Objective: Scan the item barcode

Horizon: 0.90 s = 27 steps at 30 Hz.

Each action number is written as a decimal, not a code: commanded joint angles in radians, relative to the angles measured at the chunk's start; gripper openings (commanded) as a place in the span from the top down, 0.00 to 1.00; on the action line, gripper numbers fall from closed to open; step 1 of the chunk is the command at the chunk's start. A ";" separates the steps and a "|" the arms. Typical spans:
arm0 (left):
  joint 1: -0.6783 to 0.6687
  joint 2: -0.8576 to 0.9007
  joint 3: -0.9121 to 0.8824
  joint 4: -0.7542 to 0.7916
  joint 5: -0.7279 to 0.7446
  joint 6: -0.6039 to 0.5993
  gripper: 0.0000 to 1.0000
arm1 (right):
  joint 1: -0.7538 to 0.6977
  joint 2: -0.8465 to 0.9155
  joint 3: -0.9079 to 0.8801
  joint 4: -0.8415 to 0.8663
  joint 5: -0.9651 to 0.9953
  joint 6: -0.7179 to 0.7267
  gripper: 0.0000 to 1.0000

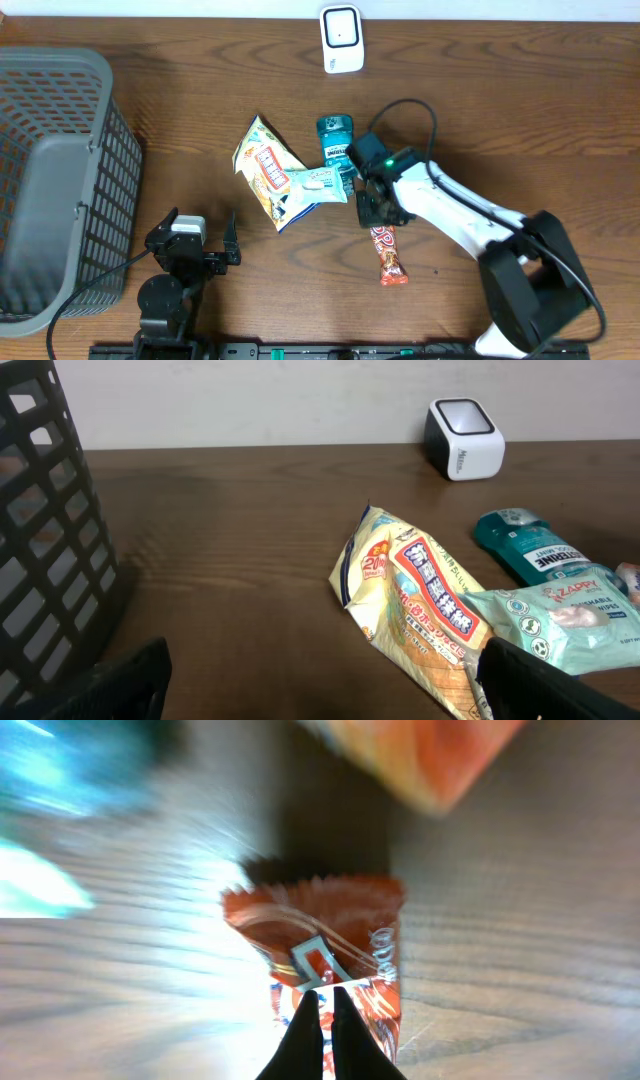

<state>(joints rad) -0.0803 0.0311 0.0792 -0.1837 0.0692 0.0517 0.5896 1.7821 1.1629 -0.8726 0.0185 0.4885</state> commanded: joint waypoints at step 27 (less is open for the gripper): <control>0.003 -0.001 -0.014 -0.029 0.010 -0.005 0.02 | -0.002 0.052 0.105 0.069 -0.074 -0.131 0.99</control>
<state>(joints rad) -0.0803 0.0311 0.0792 -0.1837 0.0696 0.0517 0.5896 1.8412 1.1675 -0.7631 -0.0139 0.4221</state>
